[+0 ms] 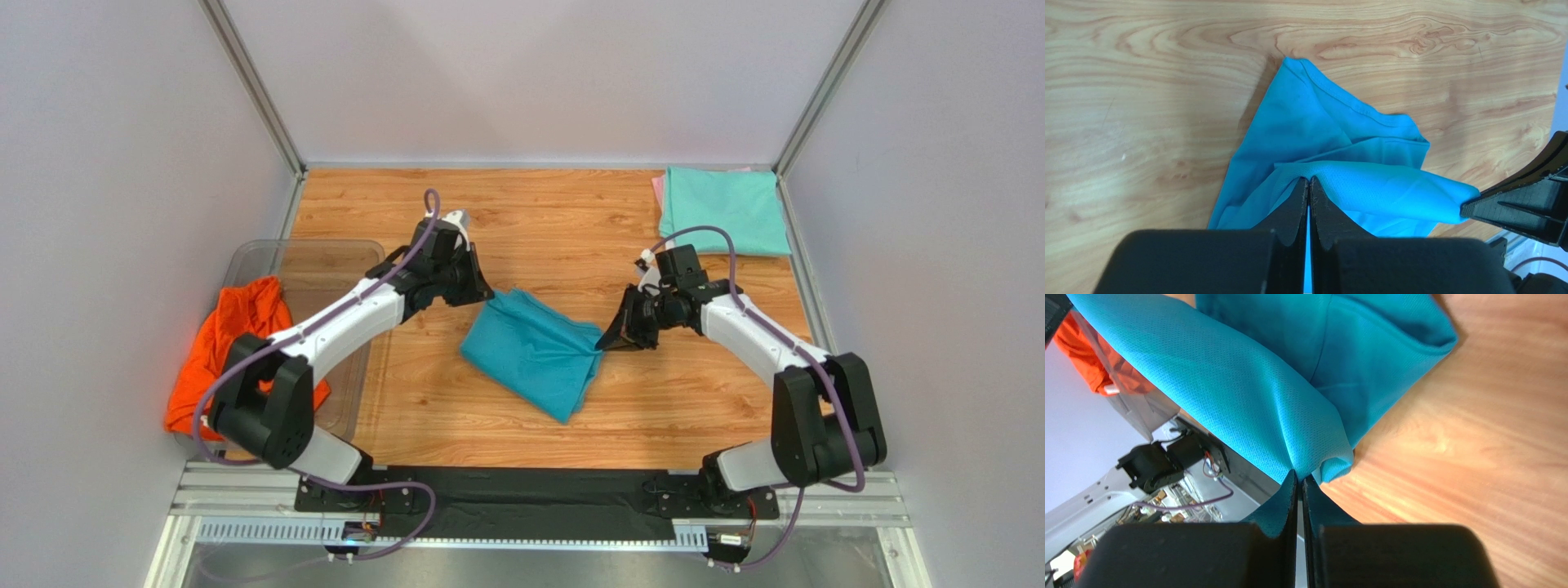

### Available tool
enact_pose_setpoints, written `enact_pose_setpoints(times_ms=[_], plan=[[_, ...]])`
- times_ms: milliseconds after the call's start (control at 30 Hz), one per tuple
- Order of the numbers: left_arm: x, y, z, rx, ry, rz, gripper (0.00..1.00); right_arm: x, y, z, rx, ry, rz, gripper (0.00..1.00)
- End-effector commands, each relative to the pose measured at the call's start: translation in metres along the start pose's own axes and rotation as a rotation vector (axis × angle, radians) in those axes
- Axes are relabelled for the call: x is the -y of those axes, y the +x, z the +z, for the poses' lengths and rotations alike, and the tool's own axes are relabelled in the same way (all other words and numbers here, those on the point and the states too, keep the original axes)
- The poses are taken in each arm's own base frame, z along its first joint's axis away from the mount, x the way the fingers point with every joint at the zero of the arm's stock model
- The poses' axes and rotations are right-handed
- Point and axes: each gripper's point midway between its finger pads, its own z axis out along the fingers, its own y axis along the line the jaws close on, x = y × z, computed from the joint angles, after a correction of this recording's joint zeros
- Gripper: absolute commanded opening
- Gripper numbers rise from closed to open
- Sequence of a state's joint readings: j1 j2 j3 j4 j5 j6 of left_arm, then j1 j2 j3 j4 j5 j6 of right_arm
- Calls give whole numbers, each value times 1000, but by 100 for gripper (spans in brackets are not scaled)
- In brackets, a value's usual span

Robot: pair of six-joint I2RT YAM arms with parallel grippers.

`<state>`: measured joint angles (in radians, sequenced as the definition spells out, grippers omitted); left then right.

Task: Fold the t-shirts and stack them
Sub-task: Fold the tshirt

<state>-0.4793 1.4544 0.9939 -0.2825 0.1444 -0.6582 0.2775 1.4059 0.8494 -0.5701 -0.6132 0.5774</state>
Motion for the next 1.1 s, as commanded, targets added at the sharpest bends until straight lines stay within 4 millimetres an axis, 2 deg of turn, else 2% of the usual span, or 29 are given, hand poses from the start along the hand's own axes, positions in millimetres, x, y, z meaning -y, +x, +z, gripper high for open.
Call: enact_pose_setpoints(times_ms=[0, 33, 167, 200, 267, 300, 333, 367, 433, 467, 500, 533, 567, 600, 667, 700, 733, 767, 800, 833, 900, 967, 1033, 1067], plan=[[18, -24, 15, 32, 69, 47, 0, -2, -29, 6, 62, 7, -37, 1], [13, -20, 26, 7, 58, 41, 0, -1, -31, 8, 61, 10, -33, 2], [13, -26, 49, -11, 75, 60, 1, 8, -46, 17, 75, 30, 4, 8], [12, -27, 54, -10, 75, 65, 12, 17, -52, 20, 74, 50, 22, 13], [8, -31, 65, -14, 66, 71, 36, 19, -70, 20, 102, 69, 29, 16], [5, -32, 67, -16, 56, 75, 43, 23, -73, 23, 94, 76, 41, 16], [6, -35, 68, -10, 56, 79, 45, 22, -76, 23, 99, 72, 45, 17], [5, -39, 68, 2, 44, 80, 48, 17, -86, 19, 122, 67, 33, 33], [6, -46, 60, 21, 30, 93, 59, 12, -92, 13, 147, 64, 24, 45], [7, -50, 56, 34, 20, 100, 63, 6, -93, 9, 156, 58, 13, 57], [5, -49, 51, 26, 5, 99, 68, 4, -94, 5, 169, 58, 9, 63], [10, -56, 39, 51, 10, 111, 78, -4, -93, -5, 191, 48, -11, 71], [9, -57, 33, 62, -5, 114, 95, -2, -89, -8, 199, 57, -14, 100], [6, -56, 26, 56, -22, 114, 100, -3, -87, -12, 208, 56, -17, 100], [11, -56, 8, 73, -4, 129, 100, -13, -76, -24, 231, 39, -44, 100], [13, -53, 1, 68, 8, 120, 100, -11, -67, -24, 222, 40, -47, 100], [17, -45, -7, 64, 35, 122, 100, -12, -60, -25, 218, 37, -57, 100], [25, -37, -12, 39, 84, 124, 100, -23, -50, -28, 218, 21, -93, 100], [31, -30, -17, 29, 112, 116, 100, -21, -39, -25, 201, 22, -101, 100], [39, -15, -23, 6, 151, 128, 100, -25, -33, -22, 197, 12, -122, 100], [45, 4, -28, -11, 188, 123, 100, -34, -13, -13, 165, -15, -165, 100], [59, 29, -29, -53, 272, 118, 100, -47, -2, -3, 146, -45, -212, 100], [66, 42, -28, -87, 340, 99, 100, -52, 3, 6, 125, -46, -239, 100], [70, 40, -26, -71, 369, 94, 100, -56, 8, 11, 110, -43, -258, 100]])
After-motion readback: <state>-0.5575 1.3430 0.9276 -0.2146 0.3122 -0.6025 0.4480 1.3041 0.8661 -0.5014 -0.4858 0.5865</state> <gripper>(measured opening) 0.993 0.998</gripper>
